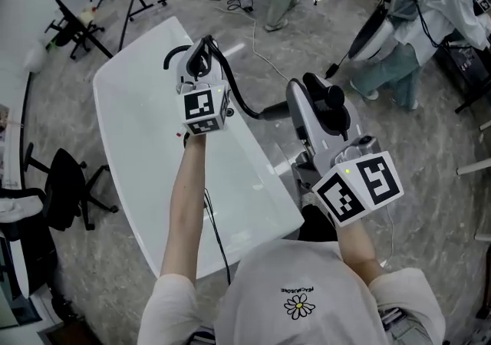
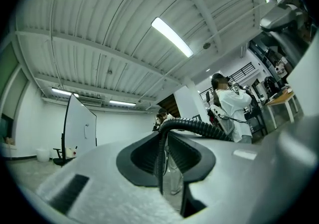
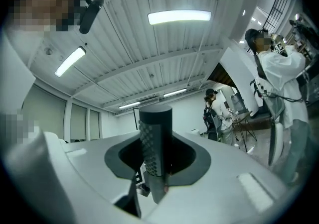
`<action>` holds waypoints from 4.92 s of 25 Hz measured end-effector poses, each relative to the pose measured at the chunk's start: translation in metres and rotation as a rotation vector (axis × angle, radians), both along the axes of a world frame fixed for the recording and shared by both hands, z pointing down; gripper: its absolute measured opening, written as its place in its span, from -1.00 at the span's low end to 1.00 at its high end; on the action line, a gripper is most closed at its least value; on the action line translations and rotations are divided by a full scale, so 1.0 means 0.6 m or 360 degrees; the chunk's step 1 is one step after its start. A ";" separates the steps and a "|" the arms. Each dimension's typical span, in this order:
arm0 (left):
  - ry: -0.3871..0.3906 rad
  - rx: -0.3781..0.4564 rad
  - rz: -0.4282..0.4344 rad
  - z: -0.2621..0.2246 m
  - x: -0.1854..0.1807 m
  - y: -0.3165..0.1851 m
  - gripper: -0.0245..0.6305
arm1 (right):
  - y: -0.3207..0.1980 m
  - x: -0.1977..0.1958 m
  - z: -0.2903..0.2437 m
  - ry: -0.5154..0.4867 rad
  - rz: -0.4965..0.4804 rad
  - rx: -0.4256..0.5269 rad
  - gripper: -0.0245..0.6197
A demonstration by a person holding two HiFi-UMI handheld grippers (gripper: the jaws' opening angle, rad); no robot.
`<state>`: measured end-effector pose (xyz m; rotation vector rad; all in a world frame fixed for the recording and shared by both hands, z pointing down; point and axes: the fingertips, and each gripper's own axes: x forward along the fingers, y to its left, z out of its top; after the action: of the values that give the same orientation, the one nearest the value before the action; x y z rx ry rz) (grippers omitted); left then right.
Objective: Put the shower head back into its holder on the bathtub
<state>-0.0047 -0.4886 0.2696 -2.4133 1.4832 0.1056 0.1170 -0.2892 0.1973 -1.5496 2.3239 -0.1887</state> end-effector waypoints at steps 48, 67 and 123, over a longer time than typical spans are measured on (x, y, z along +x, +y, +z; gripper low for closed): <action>0.0063 -0.1244 -0.0327 0.707 -0.085 -0.127 -0.67 | -0.436 -0.150 0.158 0.0136 -0.0369 -0.0092 -0.58; 0.0473 -0.1124 -0.0667 0.675 -0.218 -0.073 -0.67 | -0.553 -0.267 0.483 0.0350 -0.0472 -0.0502 -0.57; 0.0691 -0.0356 -0.0732 0.157 -0.221 0.624 -0.93 | 0.206 -0.196 0.215 0.0122 -0.0501 -0.0408 -0.91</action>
<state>-0.1374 -0.1142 0.3636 -2.2286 2.3196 0.3989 -0.0003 -0.1657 0.3265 -1.3060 2.6824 -0.5309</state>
